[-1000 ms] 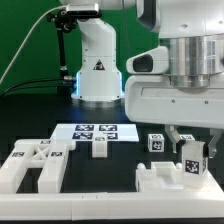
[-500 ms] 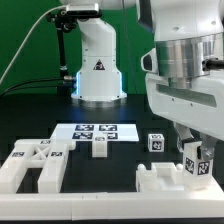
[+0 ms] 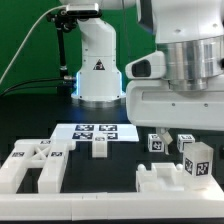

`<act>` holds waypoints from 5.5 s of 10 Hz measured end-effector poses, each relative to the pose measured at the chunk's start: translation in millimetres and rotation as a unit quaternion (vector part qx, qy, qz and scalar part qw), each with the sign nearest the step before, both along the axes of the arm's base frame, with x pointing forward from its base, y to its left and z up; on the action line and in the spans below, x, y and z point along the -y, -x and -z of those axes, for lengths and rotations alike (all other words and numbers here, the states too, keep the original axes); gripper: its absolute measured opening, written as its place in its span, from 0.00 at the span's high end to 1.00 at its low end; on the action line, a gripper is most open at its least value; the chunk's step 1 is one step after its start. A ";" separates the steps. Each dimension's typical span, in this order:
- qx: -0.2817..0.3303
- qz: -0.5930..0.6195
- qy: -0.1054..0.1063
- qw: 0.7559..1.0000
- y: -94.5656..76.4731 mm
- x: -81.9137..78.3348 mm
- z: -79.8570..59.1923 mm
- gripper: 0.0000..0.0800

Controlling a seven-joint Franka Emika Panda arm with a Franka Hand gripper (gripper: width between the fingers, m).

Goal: Assemble chair

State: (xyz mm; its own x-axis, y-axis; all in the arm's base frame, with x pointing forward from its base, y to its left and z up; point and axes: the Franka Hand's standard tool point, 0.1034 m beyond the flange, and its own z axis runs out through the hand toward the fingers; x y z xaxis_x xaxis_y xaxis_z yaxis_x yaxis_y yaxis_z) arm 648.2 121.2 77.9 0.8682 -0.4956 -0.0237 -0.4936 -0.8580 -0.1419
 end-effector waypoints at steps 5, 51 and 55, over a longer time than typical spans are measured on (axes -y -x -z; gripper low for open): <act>0.037 -0.321 0.045 0.945 -3.5 7.3 2.9 0.19; -0.014 0.075 0.008 0.997 -0.8 -8.9 11.3 0.19; 0.003 -0.064 0.018 0.998 -1.5 -4.8 11.3 0.19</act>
Offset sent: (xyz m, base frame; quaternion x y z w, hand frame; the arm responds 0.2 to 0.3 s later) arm 0.0116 -0.0040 0.0040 -0.0485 0.0352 -0.4190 0.9060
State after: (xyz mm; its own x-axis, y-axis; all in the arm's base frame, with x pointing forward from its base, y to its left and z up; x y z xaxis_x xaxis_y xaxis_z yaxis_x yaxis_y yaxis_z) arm 649.7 126.0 66.6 0.9246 -0.3810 -0.0020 -0.3787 -0.9185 -0.1134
